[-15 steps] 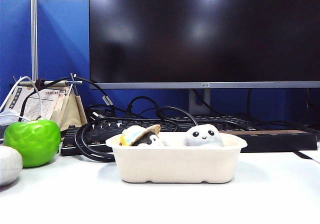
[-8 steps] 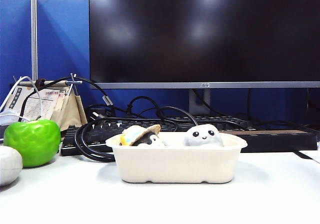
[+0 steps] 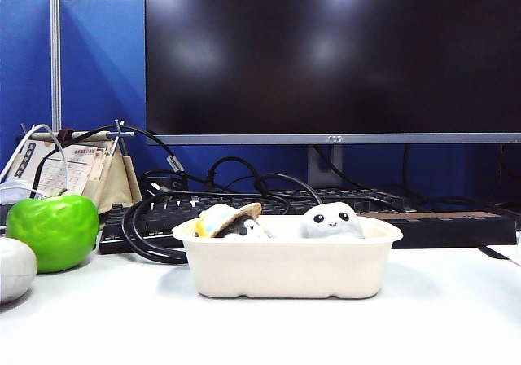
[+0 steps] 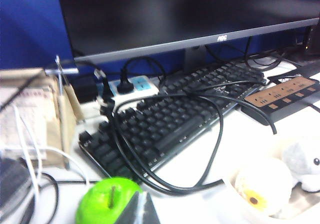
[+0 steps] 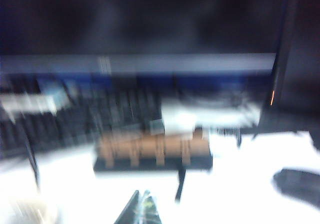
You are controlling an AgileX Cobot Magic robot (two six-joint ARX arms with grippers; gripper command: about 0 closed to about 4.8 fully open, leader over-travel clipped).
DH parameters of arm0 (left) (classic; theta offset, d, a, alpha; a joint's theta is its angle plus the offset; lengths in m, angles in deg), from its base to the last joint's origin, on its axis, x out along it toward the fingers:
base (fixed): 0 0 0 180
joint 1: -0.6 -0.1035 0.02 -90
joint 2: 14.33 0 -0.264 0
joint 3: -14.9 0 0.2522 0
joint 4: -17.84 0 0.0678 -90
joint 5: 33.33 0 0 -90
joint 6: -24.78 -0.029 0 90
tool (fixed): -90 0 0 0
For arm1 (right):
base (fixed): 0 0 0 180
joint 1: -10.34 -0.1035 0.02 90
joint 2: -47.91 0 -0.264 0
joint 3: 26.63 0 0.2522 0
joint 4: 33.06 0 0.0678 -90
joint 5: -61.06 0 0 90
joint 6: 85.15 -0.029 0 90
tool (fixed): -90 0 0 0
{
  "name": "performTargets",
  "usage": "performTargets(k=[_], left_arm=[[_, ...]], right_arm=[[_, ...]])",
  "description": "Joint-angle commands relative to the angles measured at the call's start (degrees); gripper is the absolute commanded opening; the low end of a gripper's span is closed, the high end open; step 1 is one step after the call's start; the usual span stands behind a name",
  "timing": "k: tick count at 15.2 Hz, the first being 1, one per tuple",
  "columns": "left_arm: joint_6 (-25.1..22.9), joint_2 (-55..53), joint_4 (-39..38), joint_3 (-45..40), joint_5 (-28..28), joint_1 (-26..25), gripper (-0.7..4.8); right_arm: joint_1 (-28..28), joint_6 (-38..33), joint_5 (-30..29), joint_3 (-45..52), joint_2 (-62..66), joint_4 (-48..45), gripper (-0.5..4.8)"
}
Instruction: Identity fluffy octopus among items on the table, put them into the paper lunch box.
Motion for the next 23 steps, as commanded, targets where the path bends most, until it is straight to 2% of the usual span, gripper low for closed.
performTargets(k=[1,14,17,23], left_arm=[[0.3,0.0,-0.1,-0.3,0.0,0.0,-0.05],[0.3,1.2,-1.4,-0.3,-0.2,-0.4,-0.05],[0.3,4.9,-1.4,-0.3,-0.2,-4.7,-0.05],[0.3,6.6,-1.4,-0.3,0.0,-17.9,-0.05]], right_arm=[[0.0,-0.4,-0.2,4.8,-0.1,-1.0,-0.01],[0.0,-0.4,-0.2,6.7,-0.2,-0.1,-0.01],[0.0,-0.4,-0.2,6.7,-0.2,-0.1,-0.01],[0.0,-0.4,-0.2,6.7,-0.2,-0.1,-0.01]])
